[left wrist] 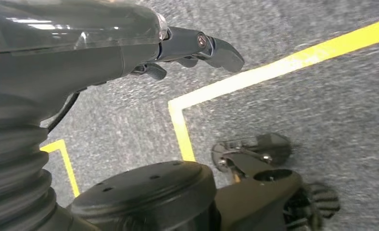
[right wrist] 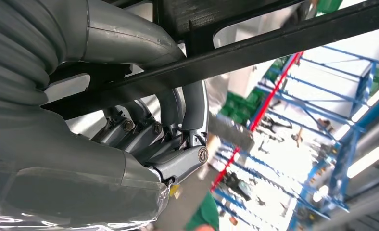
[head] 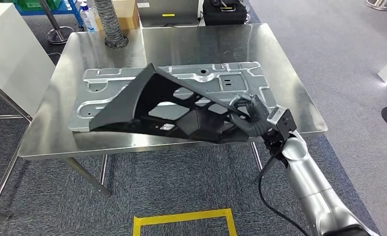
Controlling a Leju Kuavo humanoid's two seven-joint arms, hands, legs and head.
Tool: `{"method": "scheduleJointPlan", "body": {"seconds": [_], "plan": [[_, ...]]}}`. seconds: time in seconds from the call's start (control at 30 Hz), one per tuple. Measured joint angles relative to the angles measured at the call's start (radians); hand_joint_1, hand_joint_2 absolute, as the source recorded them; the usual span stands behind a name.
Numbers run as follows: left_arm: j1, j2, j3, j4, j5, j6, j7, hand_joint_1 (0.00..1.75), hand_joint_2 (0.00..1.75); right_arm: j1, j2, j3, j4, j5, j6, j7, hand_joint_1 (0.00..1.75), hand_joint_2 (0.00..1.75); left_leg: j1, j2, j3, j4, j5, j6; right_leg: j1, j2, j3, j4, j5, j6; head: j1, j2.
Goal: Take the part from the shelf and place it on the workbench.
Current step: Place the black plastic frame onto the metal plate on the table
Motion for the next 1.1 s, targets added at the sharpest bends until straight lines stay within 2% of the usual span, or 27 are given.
{"method": "scheduleJointPlan", "body": {"seconds": [0.03,0.07,0.17,0.2,0.23,0.3,0.33,0.37,0.4,0.43,0.47,0.5,0.53,0.57,0.63,0.7,0.73,0.8,0.83,0.87,0.9,0.93,0.97,1.0,1.03,1.1], "plan": [[-0.002,0.000,0.000,0.000,0.000,-0.001,-0.001,0.00,1.75,-0.025,0.005,0.000,0.015,0.004,0.000,0.004,1.75,1.75,-0.001,0.001,0.002,0.003,-0.007,-0.005,0.002,0.000,0.017,-0.038,0.008,-0.004,0.000,0.000],[-0.003,0.000,0.000,0.000,0.000,-0.002,-0.003,0.00,1.75,-0.048,0.009,-0.001,0.030,0.007,0.000,0.008,1.75,1.75,-0.002,0.002,0.001,0.005,-0.012,-0.011,0.006,0.002,0.023,-0.053,0.001,-0.009,0.000,0.000],[-0.007,0.001,0.000,0.000,-0.001,-0.003,-0.005,0.00,1.75,-0.091,0.012,-0.003,0.054,0.011,0.002,0.011,1.75,1.75,0.000,0.004,0.003,0.012,-0.030,-0.025,0.007,0.004,0.031,-0.062,-0.013,-0.028,0.000,0.000],[-0.007,0.002,0.000,0.000,-0.002,-0.003,-0.005,0.00,1.75,-0.101,0.012,-0.003,0.060,0.011,0.002,0.012,1.75,1.75,0.002,0.005,-0.006,0.036,-0.044,-0.030,0.005,0.004,0.038,-0.065,-0.016,-0.034,0.000,0.000],[-0.008,0.002,0.000,0.000,-0.002,-0.003,-0.005,0.00,1.75,-0.109,0.012,-0.003,0.066,0.012,0.002,0.012,1.75,1.75,0.004,0.005,-0.027,0.083,-0.064,-0.036,0.003,0.004,0.046,-0.068,-0.020,-0.039,0.000,0.000],[-0.006,0.002,0.000,0.000,-0.002,-0.004,-0.006,0.00,1.75,-0.120,0.012,-0.002,0.077,0.014,0.003,0.012,1.75,1.75,0.011,0.005,-0.110,0.227,-0.111,-0.046,0.005,0.003,0.056,-0.068,-0.029,-0.045,0.000,0.000],[-0.006,0.002,0.000,0.000,-0.001,-0.004,-0.007,0.00,1.75,-0.122,0.012,-0.002,0.082,0.015,0.003,0.012,1.75,1.75,0.014,0.005,-0.151,0.288,-0.123,-0.049,0.006,0.004,0.060,-0.067,-0.033,-0.046,0.000,0.000],[-0.007,0.002,0.000,0.000,0.000,-0.005,-0.008,0.00,1.75,-0.123,0.012,-0.002,0.088,0.018,0.003,0.013,1.75,1.75,0.015,0.005,-0.178,0.316,-0.115,-0.050,0.007,0.005,0.064,-0.067,-0.037,-0.046,0.000,0.000],[-0.007,0.002,0.000,0.000,-0.001,-0.006,-0.008,0.00,1.75,-0.123,0.012,-0.002,0.092,0.022,0.001,0.014,1.75,1.75,0.016,0.005,-0.185,0.303,-0.086,-0.050,0.007,0.006,0.070,-0.065,-0.042,-0.044,0.000,0.000],[-0.008,0.002,0.000,0.000,-0.002,-0.007,-0.009,0.00,1.75,-0.125,0.012,-0.002,0.096,0.029,-0.003,0.016,1.75,1.75,0.017,0.005,-0.173,0.251,-0.041,-0.049,0.007,0.007,0.076,-0.064,-0.047,-0.042,0.000,0.000],[-0.008,0.002,0.000,0.000,-0.003,-0.008,-0.008,0.00,1.75,-0.128,0.012,-0.002,0.099,0.039,-0.009,0.020,1.75,1.75,0.017,0.005,-0.151,0.180,0.006,-0.046,0.006,0.009,0.081,-0.062,-0.052,-0.039,0.000,0.000],[-0.007,0.003,0.000,0.000,-0.004,-0.009,-0.008,0.00,1.75,-0.136,0.012,-0.002,0.103,0.052,-0.016,0.023,1.75,1.75,0.016,0.005,-0.128,0.116,0.039,-0.042,0.007,0.011,0.083,-0.059,-0.056,-0.035,0.000,0.000],[-0.006,0.003,0.000,0.000,-0.005,-0.010,-0.008,0.00,1.75,-0.149,0.012,-0.002,0.110,0.069,-0.024,0.028,1.75,1.75,0.014,0.005,-0.111,0.069,0.058,-0.037,0.008,0.014,0.081,-0.057,-0.058,-0.030,0.000,0.000],[-0.005,0.004,0.000,0.000,-0.006,-0.011,-0.007,0.00,1.75,-0.168,0.012,-0.002,0.121,0.090,-0.033,0.032,1.75,1.75,0.012,0.005,-0.105,0.046,0.061,-0.032,0.009,0.017,0.077,-0.055,-0.057,-0.024,0.000,0.000],[-0.004,0.005,0.000,0.000,-0.009,-0.014,-0.006,0.00,1.75,-0.227,0.014,0.001,0.156,0.156,-0.065,0.037,1.75,1.75,0.008,0.006,-0.105,0.036,0.058,-0.019,0.006,0.021,0.068,-0.056,-0.054,-0.012,0.000,0.000],[-0.003,0.007,0.000,0.000,-0.013,-0.017,-0.006,0.00,1.75,-0.306,0.018,0.016,0.203,0.261,-0.126,0.042,1.75,1.75,0.005,0.012,-0.101,0.024,0.065,-0.005,0.002,0.019,0.057,-0.036,-0.068,-0.005,0.000,0.000],[-0.004,0.007,0.000,0.000,-0.014,-0.018,-0.007,0.00,1.75,-0.352,0.021,0.031,0.230,0.328,-0.163,0.047,1.75,1.75,0.004,0.016,-0.099,0.018,0.068,0.001,0.002,0.018,0.040,0.000,-0.090,-0.004,0.000,0.000],[-0.004,0.008,0.000,0.000,-0.015,-0.017,-0.007,0.00,1.75,-0.451,0.030,0.077,0.299,0.481,-0.239,0.065,1.75,1.75,0.001,0.020,-0.098,0.015,0.069,0.007,0.004,0.014,-0.023,0.125,-0.149,-0.004,0.000,0.000],[-0.005,0.009,-0.001,0.000,-0.016,-0.015,-0.008,0.00,1.75,-0.503,0.035,0.112,0.343,0.561,-0.272,0.078,1.75,1.75,-0.001,0.022,-0.098,0.016,0.068,0.009,0.004,0.014,-0.056,0.187,-0.169,-0.003,0.000,0.000],[-0.006,0.009,-0.001,0.000,-0.017,-0.013,-0.008,0.00,1.75,-0.550,0.039,0.151,0.391,0.634,-0.303,0.092,1.75,1.75,-0.002,0.023,-0.097,0.017,0.066,0.010,0.005,0.014,-0.077,0.222,-0.172,-0.001,0.000,0.000],[-0.006,0.009,-0.002,0.000,-0.017,-0.011,-0.009,0.00,1.75,-0.593,0.041,0.192,0.440,0.694,-0.331,0.105,1.75,1.75,-0.003,0.024,-0.096,0.019,0.064,0.011,0.004,0.013,-0.080,0.219,-0.155,0.001,0.000,0.000],[-0.007,0.009,-0.002,0.000,-0.018,-0.010,-0.010,0.00,1.75,-0.632,0.043,0.231,0.488,0.738,-0.356,0.116,1.75,1.75,-0.002,0.023,-0.094,0.021,0.061,0.010,0.003,0.012,-0.062,0.176,-0.122,0.001,0.000,0.000],[-0.007,0.009,-0.003,0.000,-0.018,-0.008,-0.010,0.00,1.75,-0.665,0.044,0.263,0.529,0.765,-0.375,0.123,1.75,1.75,-0.002,0.022,-0.093,0.024,0.057,0.008,0.002,0.011,-0.031,0.105,-0.081,0.001,0.000,0.000],[-0.007,0.008,-0.003,0.000,-0.019,-0.007,-0.011,0.00,1.75,-0.695,0.047,0.289,0.566,0.778,-0.390,0.127,1.75,1.75,-0.003,0.021,-0.092,0.028,0.054,0.006,0.003,0.010,-0.001,0.037,-0.053,-0.002,0.000,0.000],[-0.007,0.008,-0.003,0.000,-0.019,-0.006,-0.011,0.00,1.75,-0.720,0.050,0.310,0.599,0.786,-0.401,0.130,1.75,1.75,-0.004,0.019,-0.094,0.031,0.051,0.002,0.005,0.010,0.021,-0.014,-0.034,-0.005,0.000,0.000],[-0.008,0.008,-0.003,0.000,-0.019,-0.004,-0.012,0.00,1.75,-0.752,0.056,0.342,0.650,0.801,-0.419,0.138,1.75,1.75,-0.004,0.018,-0.096,0.033,0.048,-0.006,0.012,0.013,0.033,-0.047,-0.033,-0.015,0.000,0.000]]}}
